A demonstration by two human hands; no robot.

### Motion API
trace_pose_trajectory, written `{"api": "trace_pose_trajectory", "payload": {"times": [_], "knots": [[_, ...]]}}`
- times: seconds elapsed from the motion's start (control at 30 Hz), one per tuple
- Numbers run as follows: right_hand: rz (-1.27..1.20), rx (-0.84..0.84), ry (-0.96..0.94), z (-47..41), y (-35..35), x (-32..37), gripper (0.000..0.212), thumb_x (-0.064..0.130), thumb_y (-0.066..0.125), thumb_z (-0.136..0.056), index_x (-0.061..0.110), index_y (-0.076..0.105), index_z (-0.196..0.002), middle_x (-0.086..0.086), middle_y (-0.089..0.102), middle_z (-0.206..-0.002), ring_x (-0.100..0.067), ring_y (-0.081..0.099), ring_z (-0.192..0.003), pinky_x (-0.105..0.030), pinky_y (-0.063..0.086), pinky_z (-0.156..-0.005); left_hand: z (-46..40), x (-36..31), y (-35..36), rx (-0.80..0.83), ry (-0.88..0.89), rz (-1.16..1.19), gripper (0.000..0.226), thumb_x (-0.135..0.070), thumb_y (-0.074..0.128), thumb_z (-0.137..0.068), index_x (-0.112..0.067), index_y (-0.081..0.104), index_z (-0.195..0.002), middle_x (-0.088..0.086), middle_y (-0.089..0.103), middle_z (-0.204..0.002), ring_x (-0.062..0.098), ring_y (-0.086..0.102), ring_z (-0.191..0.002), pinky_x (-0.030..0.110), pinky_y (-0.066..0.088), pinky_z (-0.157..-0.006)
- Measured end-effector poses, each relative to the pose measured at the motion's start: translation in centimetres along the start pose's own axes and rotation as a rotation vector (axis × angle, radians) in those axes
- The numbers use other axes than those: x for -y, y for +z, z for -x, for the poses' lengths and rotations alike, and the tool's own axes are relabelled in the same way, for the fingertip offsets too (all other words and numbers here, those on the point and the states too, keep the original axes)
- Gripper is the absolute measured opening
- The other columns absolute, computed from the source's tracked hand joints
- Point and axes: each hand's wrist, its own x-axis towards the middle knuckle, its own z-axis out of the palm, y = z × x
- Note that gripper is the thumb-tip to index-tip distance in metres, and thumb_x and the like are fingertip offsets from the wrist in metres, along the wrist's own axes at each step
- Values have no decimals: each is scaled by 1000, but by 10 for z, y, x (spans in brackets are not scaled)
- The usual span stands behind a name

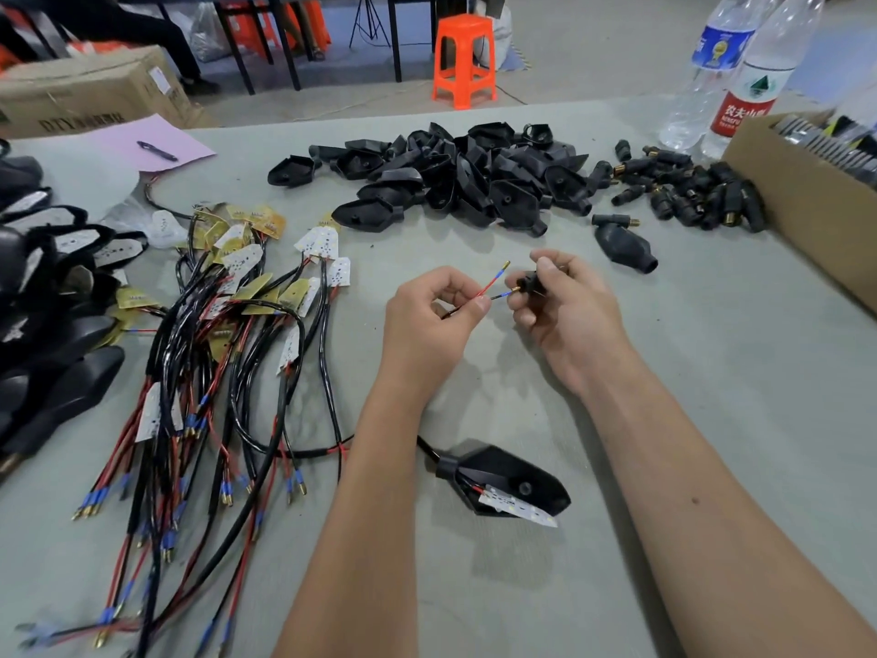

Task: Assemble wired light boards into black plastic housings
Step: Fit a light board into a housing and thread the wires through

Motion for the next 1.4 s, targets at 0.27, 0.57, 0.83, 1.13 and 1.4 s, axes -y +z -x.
{"api": "trace_pose_trajectory", "payload": {"times": [0.27,0.57,0.83,1.13,1.4], "knots": [[58,4,-28,0,0,-4,5,10,49,-108,10,52,-112,-12,72,-82,-18,58,-59,-23,43,-49,-4,1,0,-22,20,-27,17,-13,75,-89,-23,69,-77,-8,62,-72,9,39,-49,21,32,-53],[66,-6,-87,2,-3,-9,6,8,49,-107,11,53,-104,-16,71,-88,-18,61,-60,-23,48,-52,-2,-1,1,1,38,52,12,-15,74,-91,-22,71,-82,-8,64,-77,22,43,-59,35,37,-59],[80,-13,-117,5,-4,-10,4,10,51,-107,11,53,-105,-13,73,-87,-17,63,-61,-25,50,-55,1,-5,1,20,2,105,17,-10,73,-93,-22,69,-81,-12,62,-75,19,42,-62,26,37,-60],[110,16,-125,5,-5,-11,3,10,52,-106,12,53,-108,-8,74,-83,-18,62,-62,-26,51,-58,0,-11,9,39,-25,79,18,-8,73,-92,-18,69,-79,-7,62,-75,8,49,-62,28,41,-64],[86,43,-171,-1,0,-15,24,-6,48,-100,11,49,-117,-10,74,-84,-22,65,-68,-28,54,-62,-8,-10,10,37,-129,97,23,7,60,-94,-11,73,-92,-2,61,-72,5,53,-61,19,45,-60]]}}
